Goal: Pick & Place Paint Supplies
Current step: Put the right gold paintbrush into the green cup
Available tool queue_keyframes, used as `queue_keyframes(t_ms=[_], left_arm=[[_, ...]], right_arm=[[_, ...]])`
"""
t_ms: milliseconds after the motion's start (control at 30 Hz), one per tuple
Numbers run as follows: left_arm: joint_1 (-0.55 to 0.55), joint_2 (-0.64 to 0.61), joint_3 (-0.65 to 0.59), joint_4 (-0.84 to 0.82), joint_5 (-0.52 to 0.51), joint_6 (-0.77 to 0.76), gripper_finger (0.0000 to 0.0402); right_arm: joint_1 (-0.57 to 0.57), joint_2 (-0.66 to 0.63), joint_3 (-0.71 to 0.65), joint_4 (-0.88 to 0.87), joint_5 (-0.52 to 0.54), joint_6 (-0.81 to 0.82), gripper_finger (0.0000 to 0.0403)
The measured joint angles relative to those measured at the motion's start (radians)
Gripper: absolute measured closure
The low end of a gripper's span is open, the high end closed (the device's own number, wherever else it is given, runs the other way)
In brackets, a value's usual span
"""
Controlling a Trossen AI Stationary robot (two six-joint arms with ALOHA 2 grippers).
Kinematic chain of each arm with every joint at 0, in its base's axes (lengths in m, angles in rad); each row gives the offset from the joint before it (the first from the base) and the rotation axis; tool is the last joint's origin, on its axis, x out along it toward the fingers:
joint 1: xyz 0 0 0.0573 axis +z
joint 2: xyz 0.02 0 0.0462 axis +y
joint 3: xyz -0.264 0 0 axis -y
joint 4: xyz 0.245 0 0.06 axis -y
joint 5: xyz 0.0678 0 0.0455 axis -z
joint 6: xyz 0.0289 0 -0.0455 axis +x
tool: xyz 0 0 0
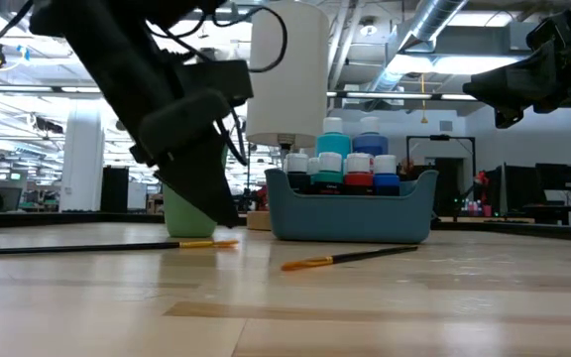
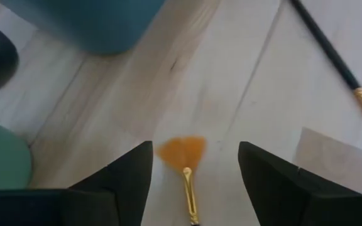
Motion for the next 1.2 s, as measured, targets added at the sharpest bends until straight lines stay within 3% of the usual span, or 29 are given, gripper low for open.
queue_keyframes(t_ms=[433, 567, 800, 1200], left_arm=[[0.010, 0.068, 0.004, 0.011, 0.017, -0.001, 0.0203], [0.010, 0.073, 0.005, 0.017, 0.028, -0.031, 0.0254], [0.011, 0.070, 0.005, 0.019, 0.052, -0.037, 0.0388], [-0.022, 0.052, -0.003, 0.047, 0.049, -0.062, 0.0401]], right_arm=[[0.000, 0.000, 0.000, 0.000, 0.000, 0.000, 0.0305], [0.000, 0.000, 0.000, 0.000, 0.000, 0.000, 0.0305], [0.000, 0.000, 0.000, 0.000, 0.000, 0.000, 0.0305], [0.000, 0.000, 0.000, 0.000, 0.000, 0.000, 0.0305]])
